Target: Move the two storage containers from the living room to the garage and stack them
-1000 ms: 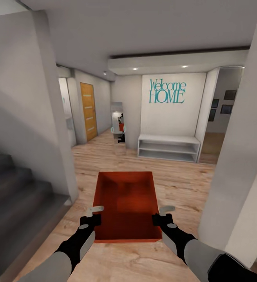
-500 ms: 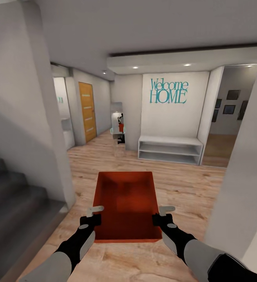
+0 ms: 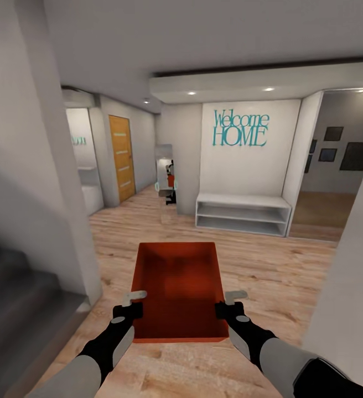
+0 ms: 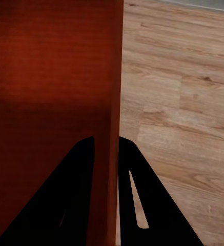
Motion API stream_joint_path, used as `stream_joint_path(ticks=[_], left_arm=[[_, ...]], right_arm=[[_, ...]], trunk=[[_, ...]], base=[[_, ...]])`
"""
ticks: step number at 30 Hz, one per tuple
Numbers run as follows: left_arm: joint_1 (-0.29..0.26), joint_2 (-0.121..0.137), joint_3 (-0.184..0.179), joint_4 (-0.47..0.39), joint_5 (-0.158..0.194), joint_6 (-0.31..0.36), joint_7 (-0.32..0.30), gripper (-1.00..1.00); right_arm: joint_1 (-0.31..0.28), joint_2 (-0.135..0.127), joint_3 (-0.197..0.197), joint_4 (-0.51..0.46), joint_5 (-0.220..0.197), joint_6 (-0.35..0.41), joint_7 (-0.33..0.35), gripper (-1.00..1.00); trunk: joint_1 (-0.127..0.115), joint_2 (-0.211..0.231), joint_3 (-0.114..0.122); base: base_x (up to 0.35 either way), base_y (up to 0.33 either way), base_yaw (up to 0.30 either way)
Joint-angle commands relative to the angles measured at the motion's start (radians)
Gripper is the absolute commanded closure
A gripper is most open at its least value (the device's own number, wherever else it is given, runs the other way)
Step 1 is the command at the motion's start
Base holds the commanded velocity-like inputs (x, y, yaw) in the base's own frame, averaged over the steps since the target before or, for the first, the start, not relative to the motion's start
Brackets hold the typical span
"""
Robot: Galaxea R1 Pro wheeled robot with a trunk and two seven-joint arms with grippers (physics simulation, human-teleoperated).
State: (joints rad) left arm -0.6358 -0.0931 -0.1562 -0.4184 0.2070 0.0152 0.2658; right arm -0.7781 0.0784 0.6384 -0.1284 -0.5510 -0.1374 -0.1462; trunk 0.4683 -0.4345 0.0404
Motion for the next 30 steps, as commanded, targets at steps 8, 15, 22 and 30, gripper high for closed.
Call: stream_joint_path(ticks=[8,15,22,30], left_arm=[[0.001,-0.001,-0.016,0.0,0.005,0.002,0.037,1.0],[0.001,-0.001,-0.016,0.001,0.005,0.002,0.037,1.0],[0.001,-0.001,-0.016,0.0,0.005,0.002,0.037,1.0],[0.001,0.0,-0.016,0.0,0.005,0.002,0.037,1.0]], right_arm=[[-0.001,0.009,-0.029,-0.005,-0.009,-0.006,-0.013,1.0],[-0.001,0.01,-0.029,-0.005,-0.009,-0.007,-0.013,1.0],[-0.001,0.011,-0.029,-0.005,-0.009,-0.007,-0.013,1.0],[-0.001,0.01,-0.029,-0.006,-0.009,-0.007,-0.019,1.0]], trunk=[[0.001,-0.001,0.0],[0.001,-0.001,0.0],[0.001,-0.001,0.0],[0.001,-0.001,0.0]], base=[[0.322,0.0,0.0],[0.322,0.0,0.0],[0.322,0.0,0.0],[0.322,0.0,0.0]])
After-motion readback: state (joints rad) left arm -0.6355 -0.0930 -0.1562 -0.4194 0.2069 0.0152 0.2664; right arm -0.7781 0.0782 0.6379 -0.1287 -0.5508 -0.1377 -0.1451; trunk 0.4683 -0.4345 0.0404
